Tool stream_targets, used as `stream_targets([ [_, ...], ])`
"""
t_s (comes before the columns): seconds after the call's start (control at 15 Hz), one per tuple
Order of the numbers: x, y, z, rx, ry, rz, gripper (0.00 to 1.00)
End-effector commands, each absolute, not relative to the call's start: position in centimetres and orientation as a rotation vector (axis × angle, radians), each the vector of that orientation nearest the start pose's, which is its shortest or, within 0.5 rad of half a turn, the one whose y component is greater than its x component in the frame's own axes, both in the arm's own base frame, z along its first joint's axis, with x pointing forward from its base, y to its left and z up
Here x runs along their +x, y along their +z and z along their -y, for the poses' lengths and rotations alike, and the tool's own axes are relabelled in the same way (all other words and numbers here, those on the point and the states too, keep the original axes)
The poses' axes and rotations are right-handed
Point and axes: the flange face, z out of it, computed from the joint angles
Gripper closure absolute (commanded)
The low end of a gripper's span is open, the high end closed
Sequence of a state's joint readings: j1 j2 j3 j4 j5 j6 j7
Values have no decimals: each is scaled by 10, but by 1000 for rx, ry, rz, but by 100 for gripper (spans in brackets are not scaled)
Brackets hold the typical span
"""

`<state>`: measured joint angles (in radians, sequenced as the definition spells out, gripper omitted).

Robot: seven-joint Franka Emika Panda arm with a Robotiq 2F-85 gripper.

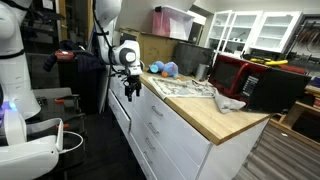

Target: Open the topmost drawer on the right

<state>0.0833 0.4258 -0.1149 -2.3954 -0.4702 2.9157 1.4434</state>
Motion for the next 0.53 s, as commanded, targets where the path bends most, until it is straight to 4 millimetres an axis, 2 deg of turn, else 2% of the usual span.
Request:
stream_targets([
  [0.0,499,136,22,-2608,-287,-1732,0],
  [0.27,496,123,43,-2354,-354,-1866,0],
  [0.47,491,107,46,-2221,-405,-1914,0],
])
